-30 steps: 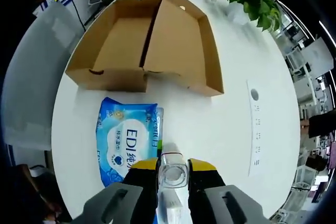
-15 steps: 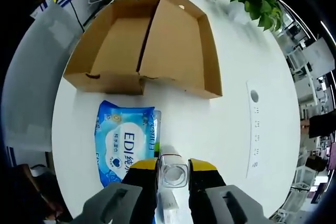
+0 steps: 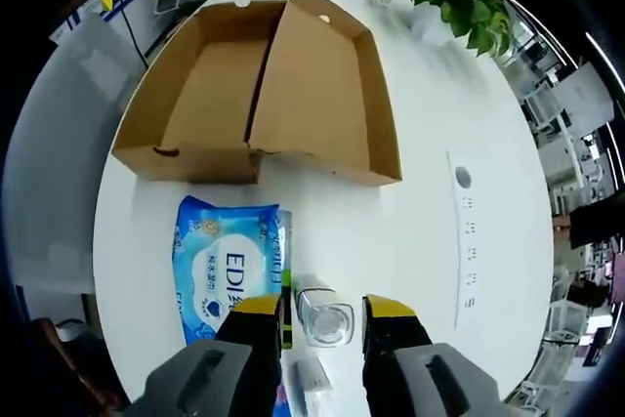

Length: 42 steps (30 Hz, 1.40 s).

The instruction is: Operate the shoe box by opening the lid, removing the specified soft item, and placing it in the target area until the item is outside and the box remains undamaged.

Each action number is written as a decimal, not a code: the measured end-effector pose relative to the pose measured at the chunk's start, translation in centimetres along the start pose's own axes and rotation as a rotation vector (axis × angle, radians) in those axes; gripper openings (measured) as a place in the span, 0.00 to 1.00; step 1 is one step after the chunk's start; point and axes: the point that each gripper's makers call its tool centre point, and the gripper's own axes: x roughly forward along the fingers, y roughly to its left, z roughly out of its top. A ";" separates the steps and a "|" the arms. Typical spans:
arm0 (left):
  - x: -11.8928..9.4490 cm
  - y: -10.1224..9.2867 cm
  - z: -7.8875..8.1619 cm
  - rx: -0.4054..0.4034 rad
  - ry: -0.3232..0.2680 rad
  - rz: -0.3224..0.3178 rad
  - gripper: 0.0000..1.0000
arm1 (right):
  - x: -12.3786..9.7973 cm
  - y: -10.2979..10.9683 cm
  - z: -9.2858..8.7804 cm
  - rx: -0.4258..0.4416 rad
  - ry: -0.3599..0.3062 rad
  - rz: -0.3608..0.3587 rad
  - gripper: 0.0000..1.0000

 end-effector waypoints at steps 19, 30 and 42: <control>1.8 2.5 -1.5 -0.048 0.036 0.054 0.59 | -0.6 -1.1 3.0 0.212 -0.136 -0.047 0.30; 2.5 4.5 -2.2 -0.117 0.029 0.098 0.47 | -0.7 -1.6 4.3 0.386 -0.190 -0.084 0.29; 3.7 6.4 -2.6 -0.206 0.034 0.153 0.33 | 0.2 -3.6 5.4 0.595 -0.281 -0.142 0.27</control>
